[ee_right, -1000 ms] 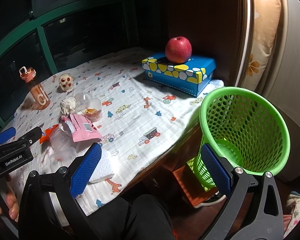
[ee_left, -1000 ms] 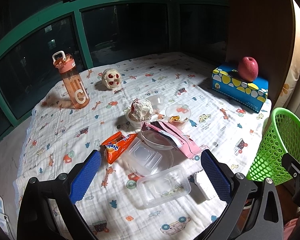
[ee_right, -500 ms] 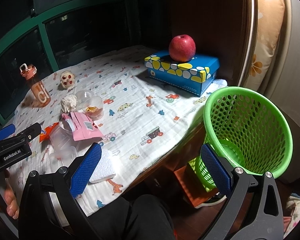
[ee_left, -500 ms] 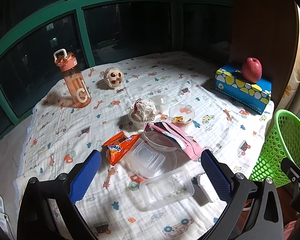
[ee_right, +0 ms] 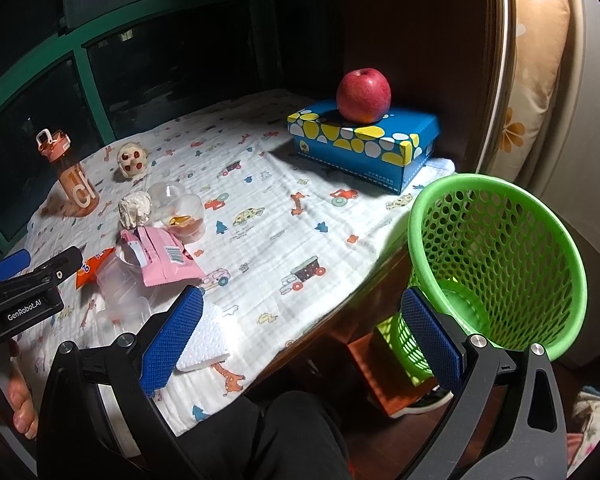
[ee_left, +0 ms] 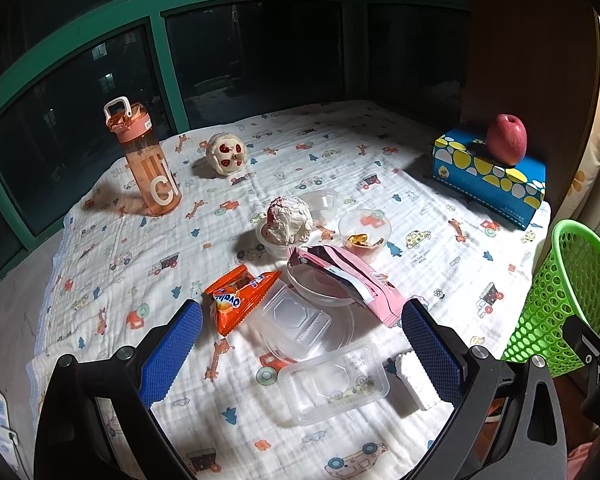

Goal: Collect trash

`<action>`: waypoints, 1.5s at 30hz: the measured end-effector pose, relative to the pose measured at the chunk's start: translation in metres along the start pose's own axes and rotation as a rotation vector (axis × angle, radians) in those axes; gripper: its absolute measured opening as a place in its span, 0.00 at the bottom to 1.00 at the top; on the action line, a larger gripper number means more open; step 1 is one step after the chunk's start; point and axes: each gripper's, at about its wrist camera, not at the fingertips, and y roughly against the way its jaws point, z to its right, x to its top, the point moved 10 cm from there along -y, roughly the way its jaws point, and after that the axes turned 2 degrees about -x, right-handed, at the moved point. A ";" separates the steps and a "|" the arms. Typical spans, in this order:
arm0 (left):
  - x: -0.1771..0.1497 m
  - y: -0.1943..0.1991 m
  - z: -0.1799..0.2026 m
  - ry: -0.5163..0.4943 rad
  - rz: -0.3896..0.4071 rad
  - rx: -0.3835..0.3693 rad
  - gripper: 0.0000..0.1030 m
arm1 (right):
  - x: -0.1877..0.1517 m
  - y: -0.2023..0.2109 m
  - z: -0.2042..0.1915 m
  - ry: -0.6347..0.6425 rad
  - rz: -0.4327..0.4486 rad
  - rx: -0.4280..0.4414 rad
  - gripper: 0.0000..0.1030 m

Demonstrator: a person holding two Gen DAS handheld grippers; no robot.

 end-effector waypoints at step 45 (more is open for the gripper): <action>0.034 -0.027 -0.045 0.036 -0.012 0.023 0.94 | -0.039 -0.048 -0.081 0.213 -0.123 0.173 0.89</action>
